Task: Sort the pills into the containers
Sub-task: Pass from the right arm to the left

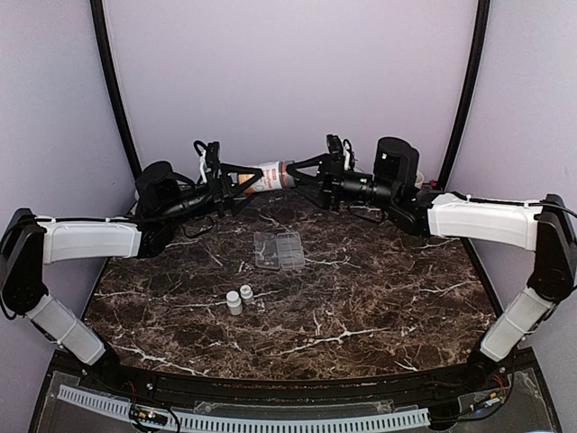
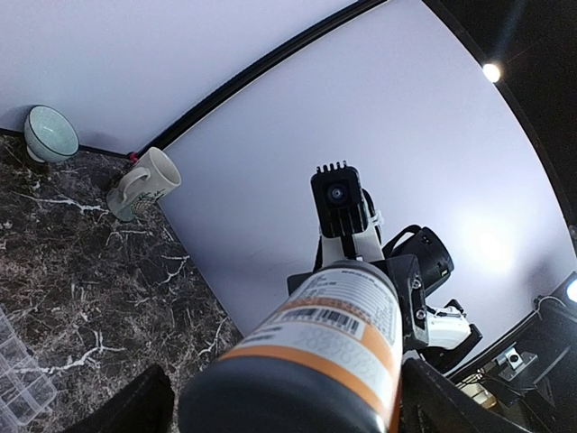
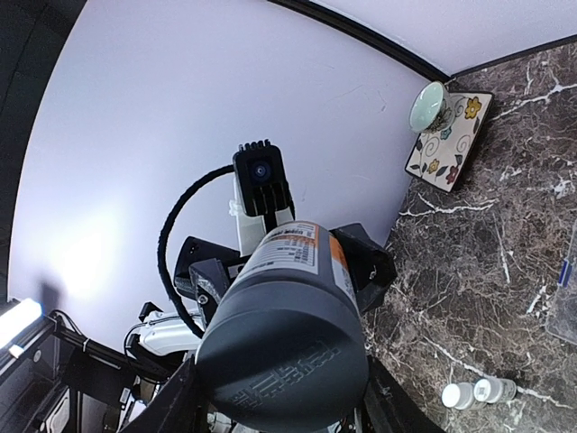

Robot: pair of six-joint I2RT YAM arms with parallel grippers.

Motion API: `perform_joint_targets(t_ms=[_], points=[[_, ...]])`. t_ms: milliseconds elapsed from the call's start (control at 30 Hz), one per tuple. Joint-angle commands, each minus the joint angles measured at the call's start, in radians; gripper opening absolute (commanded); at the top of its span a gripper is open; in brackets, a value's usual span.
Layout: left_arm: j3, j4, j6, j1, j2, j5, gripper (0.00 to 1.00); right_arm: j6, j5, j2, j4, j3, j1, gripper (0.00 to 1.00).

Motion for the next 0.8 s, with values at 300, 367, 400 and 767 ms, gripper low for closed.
perform_joint_targets(t_ms=[300,367,400,767], points=[[0.037,0.056,0.004,0.004,0.014,0.030,0.85,0.014,-0.038,0.056,0.080,0.005,-0.016,0.36],[0.035,0.059,0.004,0.006,0.018,0.035,0.83,0.015,-0.043,0.064,0.079,0.010,-0.018,0.36],[0.035,0.062,0.004,0.008,0.019,0.041,0.81,0.016,-0.046,0.069,0.077,0.015,-0.020,0.36],[0.018,0.117,-0.033,0.020,0.047,0.058,0.70,0.015,-0.061,0.090,0.054,0.042,-0.025,0.36]])
